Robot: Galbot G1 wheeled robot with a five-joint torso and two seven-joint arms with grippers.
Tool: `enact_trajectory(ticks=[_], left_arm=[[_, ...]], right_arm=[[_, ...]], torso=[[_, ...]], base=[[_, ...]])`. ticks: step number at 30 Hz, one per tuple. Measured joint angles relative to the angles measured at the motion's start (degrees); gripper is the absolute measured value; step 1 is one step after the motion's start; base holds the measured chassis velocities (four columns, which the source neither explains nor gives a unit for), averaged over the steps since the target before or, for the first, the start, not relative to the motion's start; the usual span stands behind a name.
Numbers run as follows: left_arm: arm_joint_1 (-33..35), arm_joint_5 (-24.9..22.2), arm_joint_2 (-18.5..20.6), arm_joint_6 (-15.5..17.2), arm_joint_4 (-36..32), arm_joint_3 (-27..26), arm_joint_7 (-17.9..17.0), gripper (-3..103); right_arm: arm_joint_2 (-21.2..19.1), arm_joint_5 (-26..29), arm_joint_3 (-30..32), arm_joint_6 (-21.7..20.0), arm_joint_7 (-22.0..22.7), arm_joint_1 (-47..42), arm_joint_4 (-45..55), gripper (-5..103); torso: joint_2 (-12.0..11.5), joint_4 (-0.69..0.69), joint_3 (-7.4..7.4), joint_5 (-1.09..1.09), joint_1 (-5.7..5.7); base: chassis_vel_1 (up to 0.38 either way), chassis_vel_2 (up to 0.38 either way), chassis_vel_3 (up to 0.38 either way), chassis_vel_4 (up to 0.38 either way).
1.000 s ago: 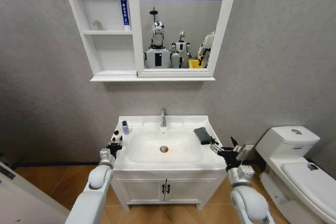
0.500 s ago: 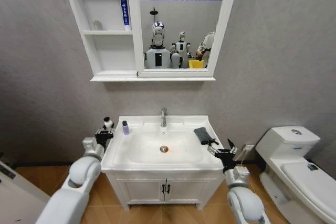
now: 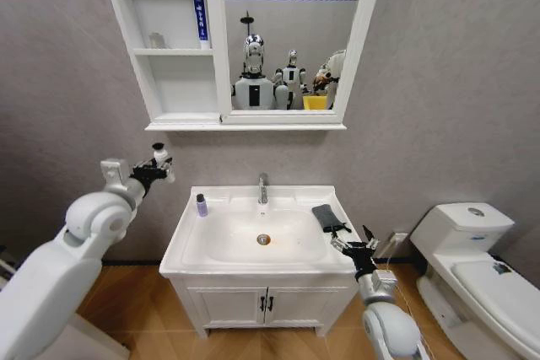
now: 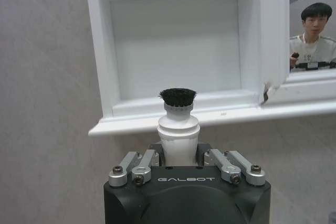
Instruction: Move facial cleanser and shampoo from washbasin to cabinet, then wipe washbasin with towel.
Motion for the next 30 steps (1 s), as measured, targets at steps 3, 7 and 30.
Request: enact_trajectory(ticks=[3,7,30], left_arm=[[-8.65,-2.09,-0.37,0.66,3.37,5.22,-1.15,32],[-19.17,-2.36,-1.96,1.04,9.04,13.13,-1.33,32],[-44.27,3.96,-16.96,2.52,37.00,27.07,-0.35,32]], right_arm=[[-0.37,0.60,0.43,-0.18,0.05,-0.08,0.28,100],[-0.78,1.28,1.29,-0.15,0.10,-0.48,0.38,100],[-1.00,3.93,3.48,1.68,0.14,-2.36,0.49,100]], torso=[[0.00,0.00,0.00,0.00,0.00],[0.00,-0.01,0.00,0.00,0.00],[0.00,0.00,0.00,0.00,0.01]], base=[[0.000,0.000,0.000,0.000],[0.000,0.000,0.000,0.000],[0.000,0.000,0.000,0.000]])
